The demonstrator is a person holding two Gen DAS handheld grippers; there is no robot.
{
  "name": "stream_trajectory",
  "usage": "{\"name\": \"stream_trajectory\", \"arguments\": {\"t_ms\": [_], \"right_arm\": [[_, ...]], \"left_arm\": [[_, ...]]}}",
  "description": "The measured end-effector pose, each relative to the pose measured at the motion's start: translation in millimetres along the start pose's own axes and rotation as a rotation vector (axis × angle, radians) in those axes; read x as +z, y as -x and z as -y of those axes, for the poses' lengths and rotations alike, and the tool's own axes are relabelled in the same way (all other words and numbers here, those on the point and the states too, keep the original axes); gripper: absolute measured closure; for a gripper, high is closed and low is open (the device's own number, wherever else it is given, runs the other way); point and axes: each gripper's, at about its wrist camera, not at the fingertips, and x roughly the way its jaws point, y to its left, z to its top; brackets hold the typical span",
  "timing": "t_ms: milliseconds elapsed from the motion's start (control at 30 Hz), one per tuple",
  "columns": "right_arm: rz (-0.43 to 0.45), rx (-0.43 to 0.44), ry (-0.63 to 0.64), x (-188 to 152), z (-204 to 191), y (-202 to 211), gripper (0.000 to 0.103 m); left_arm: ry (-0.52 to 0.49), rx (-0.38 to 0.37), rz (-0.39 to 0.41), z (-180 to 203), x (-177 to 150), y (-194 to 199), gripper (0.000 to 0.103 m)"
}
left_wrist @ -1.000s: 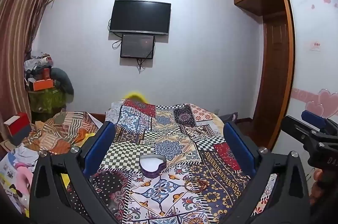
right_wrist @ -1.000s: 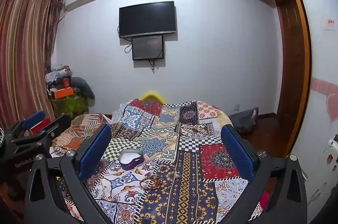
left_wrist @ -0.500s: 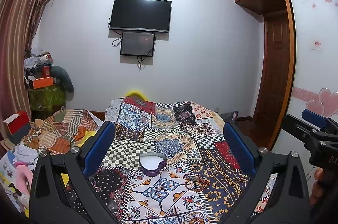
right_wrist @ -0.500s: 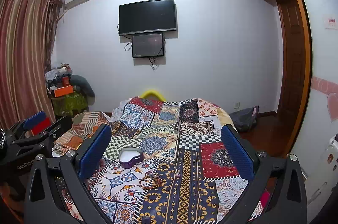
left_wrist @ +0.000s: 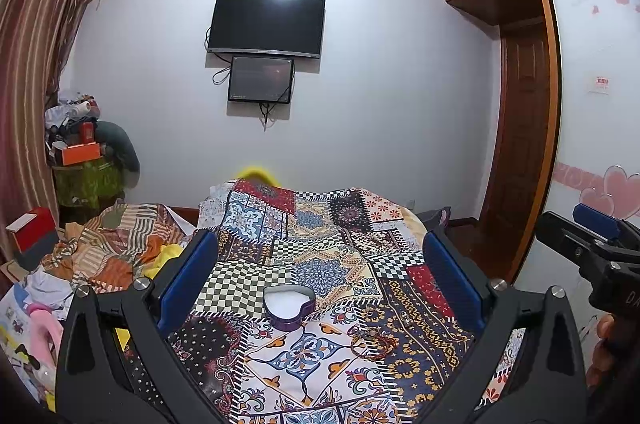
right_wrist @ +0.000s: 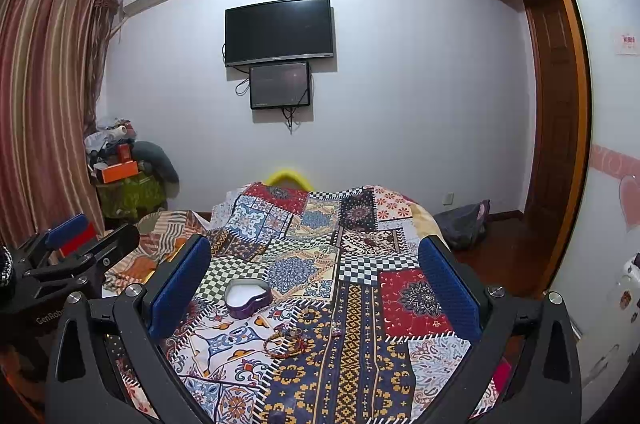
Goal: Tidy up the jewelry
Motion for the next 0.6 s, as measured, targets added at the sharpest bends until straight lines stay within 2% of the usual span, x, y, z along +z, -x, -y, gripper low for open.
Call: {"name": "stream_trajectory", "arguments": {"t_ms": [600], "right_arm": [[-0.003,0.000,0.000,-0.8,1.2,-2.2,0.000]], "left_arm": [[0.000,0.000,0.000,0.9,-1.5,0.2,0.000]]}}
